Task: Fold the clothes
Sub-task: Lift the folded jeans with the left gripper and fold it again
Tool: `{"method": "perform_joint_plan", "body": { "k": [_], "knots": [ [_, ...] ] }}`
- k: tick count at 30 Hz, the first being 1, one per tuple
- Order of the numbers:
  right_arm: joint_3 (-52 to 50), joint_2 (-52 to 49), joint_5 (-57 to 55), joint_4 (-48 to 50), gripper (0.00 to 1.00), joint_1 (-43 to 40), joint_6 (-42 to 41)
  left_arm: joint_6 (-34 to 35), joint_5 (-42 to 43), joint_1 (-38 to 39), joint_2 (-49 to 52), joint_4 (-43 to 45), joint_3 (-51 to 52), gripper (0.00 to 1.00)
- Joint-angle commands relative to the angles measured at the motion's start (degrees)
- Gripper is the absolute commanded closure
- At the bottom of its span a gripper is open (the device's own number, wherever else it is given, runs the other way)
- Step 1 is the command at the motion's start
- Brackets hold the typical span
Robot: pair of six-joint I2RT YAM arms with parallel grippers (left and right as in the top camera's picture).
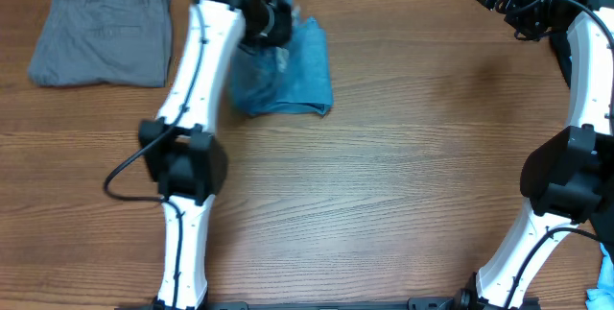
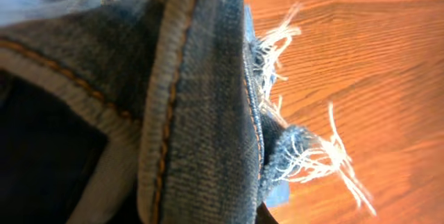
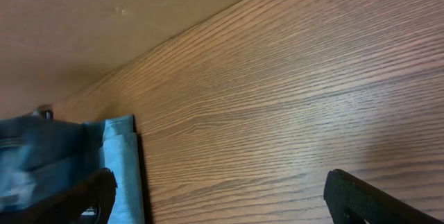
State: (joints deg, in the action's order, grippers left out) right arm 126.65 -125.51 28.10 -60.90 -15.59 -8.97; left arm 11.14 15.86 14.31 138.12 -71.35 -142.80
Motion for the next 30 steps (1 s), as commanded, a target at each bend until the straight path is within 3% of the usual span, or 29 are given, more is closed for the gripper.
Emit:
{"method": "perform_joint_plan", "body": {
  "k": [1,2,3,5,13,20,24,30],
  "knots": [
    [1.36,3.39,0.00,0.31,0.00,0.20,0.50,5.81,0.04,2.38,5.09,4.42,0.63,0.77],
    [1.36,3.39,0.00,0.22,0.00,0.20,0.50,6.21,0.11,2.80,5.86,5.51,0.63,0.44],
    [1.36,3.37,0.00,0.13,0.00,0.20,0.52,6.97,0.26,3.21,6.73,6.93,0.63,0.20],
    [1.36,3.37,0.00,0.04,0.00,0.20,0.55,7.04,1.31,3.72,7.39,8.09,0.61,0.02],
    [1.36,3.37,0.20,-1.40,0.00,1.22,3.74,6.88,1.03,-2.73,1.42,-2.19,-9.99,0.00],
    [1.36,3.37,0.66,-2.58,0.00,2.84,5.03,5.86,1.11,-11.39,0.96,-10.78,-9.40,0.00],
    [1.33,3.34,0.61,-3.06,0.02,4.79,7.13,4.57,5.27,-12.96,4.07,-9.42,-6.25,0.04],
    [1.33,3.34,0.15,-2.67,0.02,6.56,7.34,2.40,15.32,-11.76,12.96,-6.10,-4.76,0.00]
  ]
}}
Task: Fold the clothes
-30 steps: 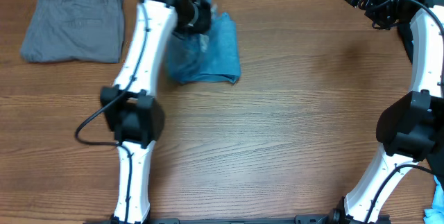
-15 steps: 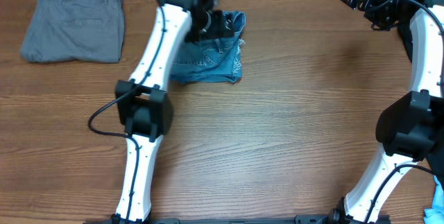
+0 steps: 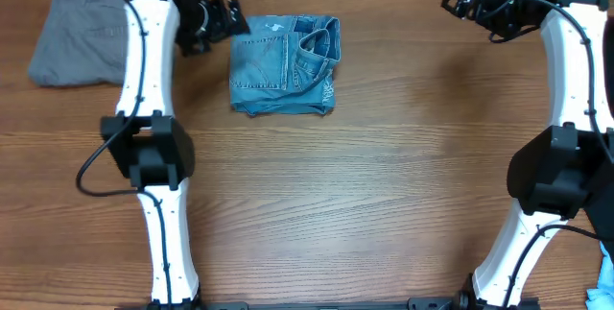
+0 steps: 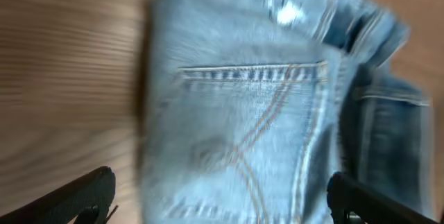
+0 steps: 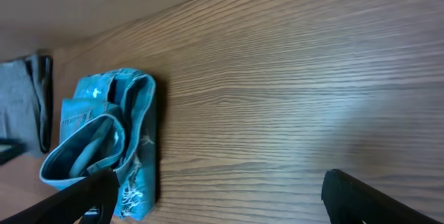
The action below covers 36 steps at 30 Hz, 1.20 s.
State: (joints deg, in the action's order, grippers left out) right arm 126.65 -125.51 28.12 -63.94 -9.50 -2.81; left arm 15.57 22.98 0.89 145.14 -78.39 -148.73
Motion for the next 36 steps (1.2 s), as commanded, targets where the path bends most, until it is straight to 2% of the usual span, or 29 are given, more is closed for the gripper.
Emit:
{"method": "perform_joint_plan", "body": {
  "k": [1,6,11,13,14,16,26,36],
  "knots": [
    [1.33,3.34,0.13,0.37,0.02,0.44,1.18,-2.67,10.14,1.75,7.13,1.42,1.16,0.00],
    [1.33,3.34,0.15,0.31,0.02,0.44,1.16,-3.69,11.65,1.77,11.23,1.92,1.16,0.00],
    [1.33,3.34,0.15,0.39,0.02,0.44,1.16,-6.38,9.84,1.77,12.07,1.73,1.14,0.11],
    [1.33,3.34,0.15,0.35,0.02,0.44,1.18,-6.60,8.87,1.33,11.54,0.79,1.07,0.07],
    [1.33,3.34,0.15,0.35,0.02,0.44,1.18,-6.58,7.08,0.90,11.17,-0.31,0.79,0.00],
    [1.33,3.34,0.15,0.35,0.02,0.44,1.16,-6.86,2.97,-0.63,10.64,-2.05,0.68,0.00],
    [1.33,3.34,0.15,0.35,0.02,0.44,1.18,-7.56,0.00,-3.54,10.75,0.87,0.83,0.00],
    [1.33,3.34,0.15,0.31,0.02,0.44,1.18,-7.96,3.08,-2.64,10.86,4.11,4.09,0.00]
  ]
}}
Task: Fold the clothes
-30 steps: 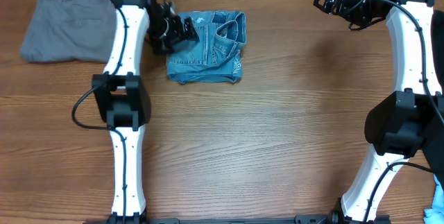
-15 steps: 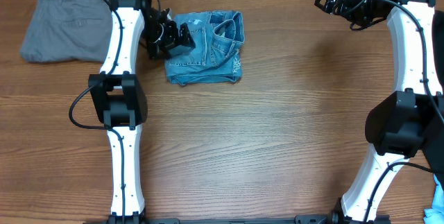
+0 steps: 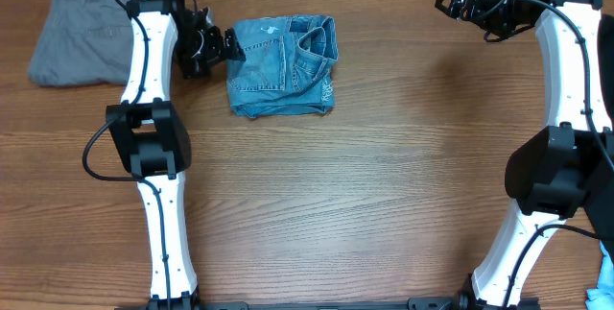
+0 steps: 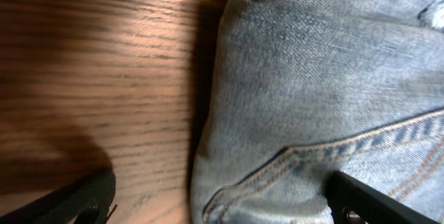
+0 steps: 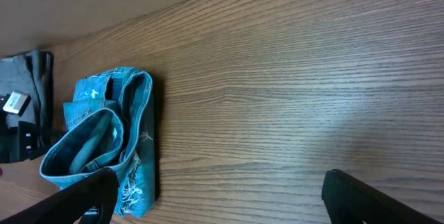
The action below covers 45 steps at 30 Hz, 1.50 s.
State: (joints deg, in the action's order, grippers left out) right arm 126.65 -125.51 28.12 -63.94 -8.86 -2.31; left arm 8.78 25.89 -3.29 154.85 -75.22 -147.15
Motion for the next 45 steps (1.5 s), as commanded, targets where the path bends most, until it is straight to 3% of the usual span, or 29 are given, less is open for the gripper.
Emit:
{"method": "perform_joint_plan", "body": {
  "k": [1,6,8,10,13,14,19,25,30,34,45],
  "knots": [
    [1.33,3.34,0.15,0.37,0.02,-0.20,0.66,-1.40,1.44,2.27,1.16,2.32,4.11,0.00],
    [1.33,3.34,0.15,0.39,0.02,-0.20,0.66,-1.46,3.13,5.25,1.18,6.49,10.58,0.00],
    [1.33,3.34,0.17,0.39,0.02,-0.20,0.66,-1.46,3.13,5.73,1.18,7.72,12.61,0.04],
    [1.33,3.34,0.17,0.37,0.02,-0.20,0.63,-1.46,3.39,5.84,1.18,8.22,13.46,0.25],
    [1.33,3.37,0.17,0.37,0.02,-0.20,0.63,-1.53,3.78,5.55,1.03,8.35,13.29,0.92],
    [1.33,3.37,0.17,0.39,0.02,-0.20,0.63,-1.53,4.74,5.18,1.01,7.91,12.50,0.96],
    [1.33,3.34,0.17,0.39,0.02,-0.20,0.63,-1.51,12.85,2.47,0.87,2.21,1.79,0.96],
    [1.33,3.37,0.20,0.37,0.02,-0.20,0.61,3.52,7.50,-2.86,0.70,-5.95,-20.50,0.96],
    [1.33,3.37,0.20,0.39,0.02,-0.20,0.61,8.85,6.99,-9.60,0.70,-4.31,-32.79,0.96],
    [1.33,3.37,0.20,0.37,0.02,-0.20,0.13,11.45,3.02,-14.75,0.26,-2.60,-32.83,0.96],
    [1.33,3.37,2.67,0.39,0.02,-0.20,-0.90,9.49,-11.45,-22.58,0.39,0.90,-29.94,0.96]
  ]
}}
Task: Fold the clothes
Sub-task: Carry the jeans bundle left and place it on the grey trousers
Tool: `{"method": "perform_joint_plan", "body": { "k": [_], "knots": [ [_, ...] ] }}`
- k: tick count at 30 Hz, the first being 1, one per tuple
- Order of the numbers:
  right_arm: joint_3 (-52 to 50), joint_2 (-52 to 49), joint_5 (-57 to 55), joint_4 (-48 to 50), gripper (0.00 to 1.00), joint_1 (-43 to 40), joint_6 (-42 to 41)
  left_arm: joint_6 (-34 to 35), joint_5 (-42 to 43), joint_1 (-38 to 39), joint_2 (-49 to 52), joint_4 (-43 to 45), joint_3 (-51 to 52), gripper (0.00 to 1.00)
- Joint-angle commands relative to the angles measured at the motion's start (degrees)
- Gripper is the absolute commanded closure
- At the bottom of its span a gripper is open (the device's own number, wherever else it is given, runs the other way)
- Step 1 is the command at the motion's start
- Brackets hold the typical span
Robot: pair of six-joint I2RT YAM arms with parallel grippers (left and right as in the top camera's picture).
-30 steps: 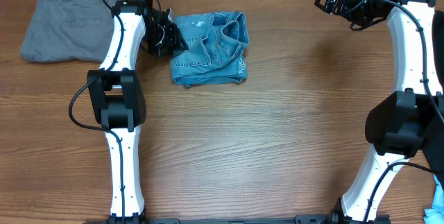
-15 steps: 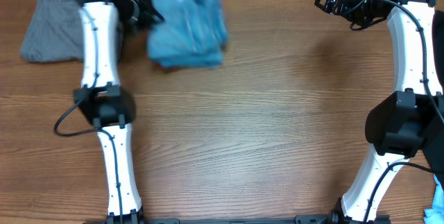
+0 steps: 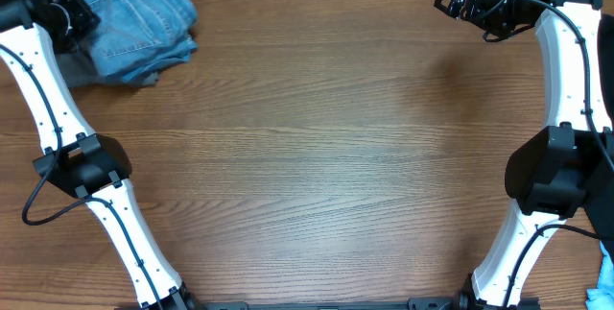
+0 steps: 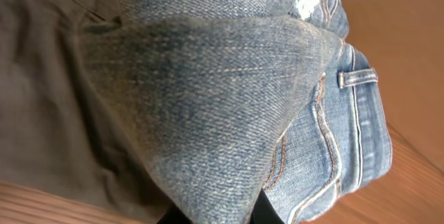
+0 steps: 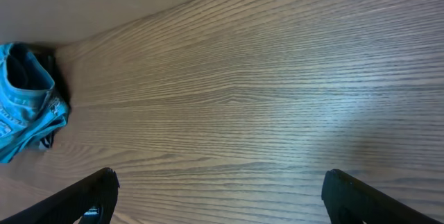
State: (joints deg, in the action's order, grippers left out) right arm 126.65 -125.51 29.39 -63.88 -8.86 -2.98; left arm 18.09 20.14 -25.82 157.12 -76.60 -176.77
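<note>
The folded blue denim shorts (image 3: 136, 14) lie at the table's far left corner, on top of the folded grey shorts (image 3: 88, 73). At their left edge my left gripper (image 3: 71, 14) is shut on a fold of denim. In the left wrist view the denim shorts (image 4: 229, 92) fill the frame, the pinched fold runs down into the left gripper (image 4: 215, 214), and the grey shorts (image 4: 38, 106) show at the left. My right gripper is open and empty above the far right of the table. The right wrist view shows the right gripper (image 5: 220, 197) and the denim shorts (image 5: 26, 106) far off.
The wooden table (image 3: 326, 156) stretches between the arms. A cardboard-coloured wall (image 5: 104, 2) runs along its far edge. A pale blue object (image 3: 606, 281) shows at the lower right corner.
The denim shorts lay right of the grey shorts with my open left gripper at their left edge. Now the left gripper is shut on them and they lie on the grey shorts. The right arm is unmoved.
My left gripper was first pressed into the denim shorts in the back middle. It then stood open to the left of the folded denim, then at its left edge. Now it grips the denim, which rests on the grey shorts in the corner.
</note>
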Motion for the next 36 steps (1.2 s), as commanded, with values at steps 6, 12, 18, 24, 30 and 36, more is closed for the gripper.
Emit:
{"method": "perform_joint_plan", "body": {
  "k": [6,12,18,24,30,36],
  "knots": [
    [1.33,3.37,1.33,0.33,0.01,-0.20,-0.20,2.95,-10.69,-0.46,-1.88,4.74,-0.33,0.00],
    [1.33,3.37,1.31,0.33,0.00,-0.20,-0.20,2.91,-9.22,-1.07,-2.34,3.06,-0.46,0.00],
    [1.36,3.37,1.31,0.33,0.00,-0.20,-0.20,-0.76,-1.84,-0.35,-4.70,1.57,-0.50,0.10],
    [1.38,5.22,-1.33,1.07,0.00,-0.20,-0.20,-10.32,1.03,4.00,-8.63,-2.78,-0.50,0.21],
    [1.38,12.59,-10.34,1.53,0.00,-0.22,-0.15,-14.71,-12.26,10.93,-18.73,-7.82,-0.50,0.09],
    [1.36,21.22,-13.57,-0.76,0.00,-0.22,3.89,-10.97,-26.03,18.16,-30.69,-17.31,-0.50,0.00]
  ]
}}
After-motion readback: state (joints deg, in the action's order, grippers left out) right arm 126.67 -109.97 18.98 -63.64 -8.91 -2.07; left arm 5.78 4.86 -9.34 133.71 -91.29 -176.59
